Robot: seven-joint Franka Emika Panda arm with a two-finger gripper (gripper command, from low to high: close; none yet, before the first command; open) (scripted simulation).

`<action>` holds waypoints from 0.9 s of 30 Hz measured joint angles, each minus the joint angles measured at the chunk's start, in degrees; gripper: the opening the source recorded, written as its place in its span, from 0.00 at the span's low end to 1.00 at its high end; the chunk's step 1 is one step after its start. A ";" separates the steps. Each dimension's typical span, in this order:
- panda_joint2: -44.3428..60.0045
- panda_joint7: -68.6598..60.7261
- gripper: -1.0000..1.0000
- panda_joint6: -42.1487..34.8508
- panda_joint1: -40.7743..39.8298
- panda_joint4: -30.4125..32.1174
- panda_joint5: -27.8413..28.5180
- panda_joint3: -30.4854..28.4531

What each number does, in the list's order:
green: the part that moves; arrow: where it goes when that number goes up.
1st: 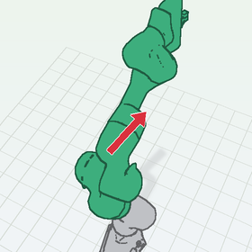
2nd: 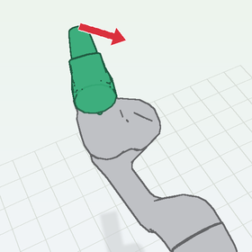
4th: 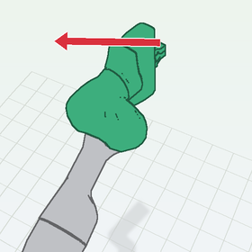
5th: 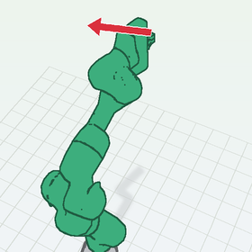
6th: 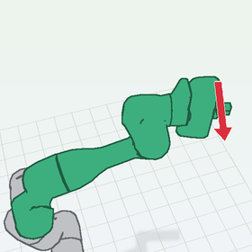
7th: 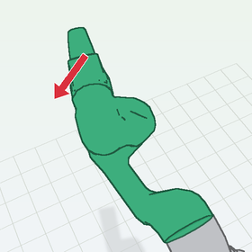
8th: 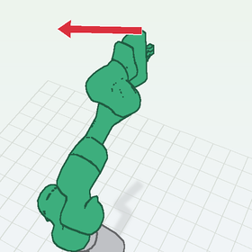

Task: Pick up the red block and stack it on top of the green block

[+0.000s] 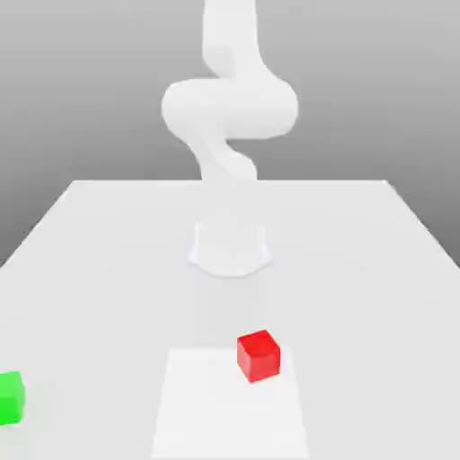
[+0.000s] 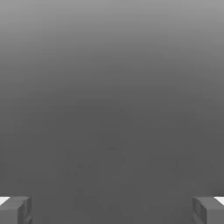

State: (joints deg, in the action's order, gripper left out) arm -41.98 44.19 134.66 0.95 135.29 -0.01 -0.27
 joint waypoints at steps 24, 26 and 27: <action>51.55 -15.49 0.50 38.67 6.85 28.45 -0.39 -0.21; 52.97 -15.54 0.00 39.89 6.70 28.26 -0.44 -0.05; 52.97 -15.51 0.00 39.88 6.70 28.26 -0.41 -0.05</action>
State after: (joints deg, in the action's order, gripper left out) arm 10.99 28.68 174.54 7.65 163.55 -0.42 -0.32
